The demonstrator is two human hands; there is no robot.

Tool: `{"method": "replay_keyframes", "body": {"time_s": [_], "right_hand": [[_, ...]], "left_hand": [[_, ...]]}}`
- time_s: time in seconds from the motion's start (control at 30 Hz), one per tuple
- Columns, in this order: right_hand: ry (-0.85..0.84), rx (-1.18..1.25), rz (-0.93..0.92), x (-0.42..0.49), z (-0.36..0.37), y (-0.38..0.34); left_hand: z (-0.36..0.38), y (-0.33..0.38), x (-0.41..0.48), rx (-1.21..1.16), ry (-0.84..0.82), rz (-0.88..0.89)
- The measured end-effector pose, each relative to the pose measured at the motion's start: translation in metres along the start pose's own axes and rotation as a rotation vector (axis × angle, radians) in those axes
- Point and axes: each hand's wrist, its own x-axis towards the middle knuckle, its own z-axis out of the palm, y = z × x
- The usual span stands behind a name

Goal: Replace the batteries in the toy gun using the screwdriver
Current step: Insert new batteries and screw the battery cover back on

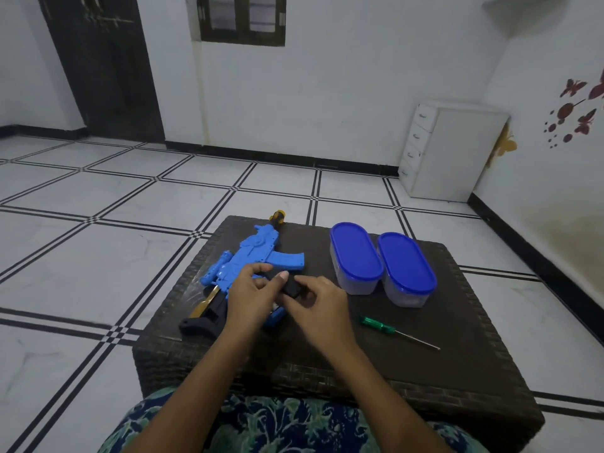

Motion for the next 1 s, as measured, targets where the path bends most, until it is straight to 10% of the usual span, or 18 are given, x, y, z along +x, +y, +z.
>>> {"method": "replay_keyframes", "body": {"time_s": [0.3,1.0], "right_hand": [[-0.301,-0.108,0.034,-0.002,-0.005,0.007],[-0.531,-0.439,-0.021,0.004,0.006,0.0]], "left_hand": [[-0.042,-0.025,0.024,0.782,-0.008,0.307],[-0.049,-0.028,0.028,0.982,-0.222,0.115]]}}
